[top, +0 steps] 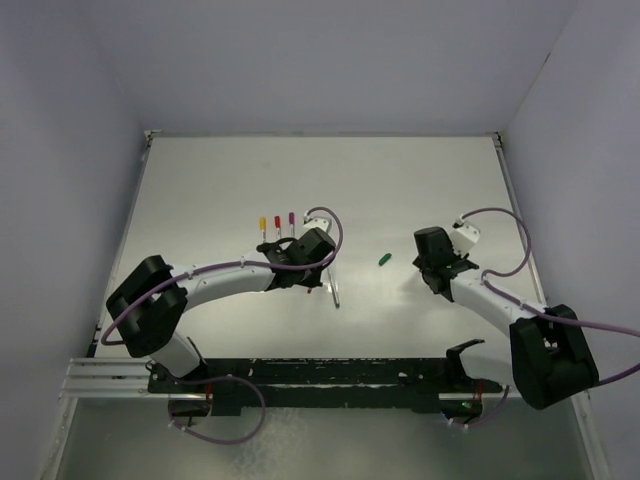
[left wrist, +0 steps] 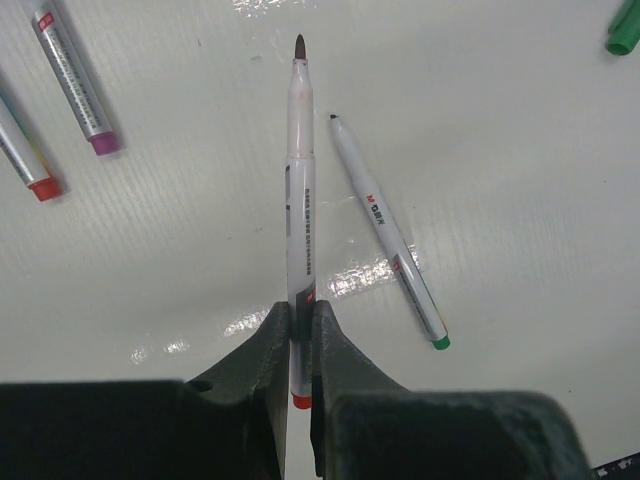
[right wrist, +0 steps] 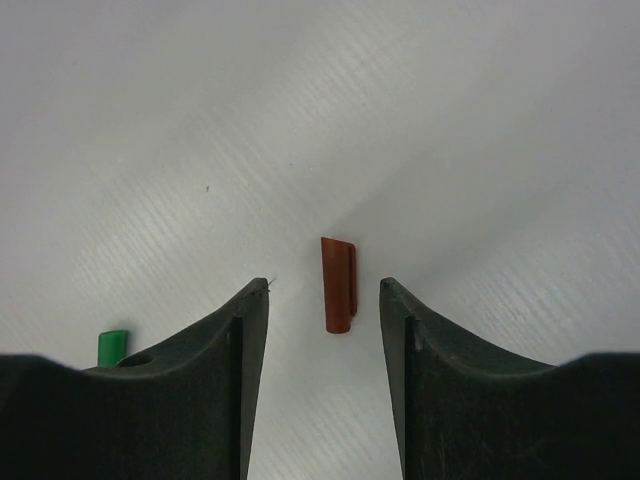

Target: Insert the pens into the pen caps

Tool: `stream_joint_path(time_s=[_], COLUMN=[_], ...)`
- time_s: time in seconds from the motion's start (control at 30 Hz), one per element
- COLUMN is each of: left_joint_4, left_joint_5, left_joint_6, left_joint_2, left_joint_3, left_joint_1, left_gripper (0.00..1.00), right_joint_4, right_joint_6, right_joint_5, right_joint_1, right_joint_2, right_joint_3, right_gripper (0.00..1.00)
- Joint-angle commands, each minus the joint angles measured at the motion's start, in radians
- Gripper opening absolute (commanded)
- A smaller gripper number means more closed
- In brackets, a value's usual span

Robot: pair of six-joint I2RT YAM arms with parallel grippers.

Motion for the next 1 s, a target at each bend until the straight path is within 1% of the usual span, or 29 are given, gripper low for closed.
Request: stream_joint_path(time_s=[0.0,0.2,0.43,0.53,0.67,0.77,0.87,0.97], left_joint_4=[0.035,0.025,0.019,0.019,0.016,0.011,0.005,0.001], left_joint_5=[0.016,0.008,0.004,0.004,-0.001,-0.013,-0.023,-0.025], left_joint_6=[0.025,0.030,0.036,0.037,0.038,0.035,0.033,0.031], left_joint_2=[-0.034,-0.038,-0.031,-0.027,-0.031,-0.041,-0.055,-0.069], left_joint_3=[-0.003,0.001,0.006,0.010,0.013,0.010,0.007,0.005], left_joint_1=[0.001,0.002,0.002,0.002,0.002,0.002,0.002,0.002], left_gripper=[0.00,0.00,0.00,0.00,0.00,0.00,0.00,0.00], right_joint_4=[0.051,0.050,0.063,0.061,0.052,0.038,0.016,-0.020], right_joint_6=[-0.013,-0.005,0.003,0.001,0.004,0.004,0.000,0.005], right_joint_5=[-0.040,-0.061,-0.061,-0.061,-0.069,-0.075,-0.087,-0.130], right_joint_1=[-0.013,-0.019,-0.030,-0.036,-0.036,-0.036,-0.036,-0.036], right_joint_2=[0.045,0.112,0.141,0.152,0.153,0.149,0.149,0.158], right_joint_3=[0.008,0.026,0.015,0.018,0.019,0.017,0.023,0.040], right_gripper=[0.50,0.48,0.47,0.44,0.43,0.39,0.28,0.24])
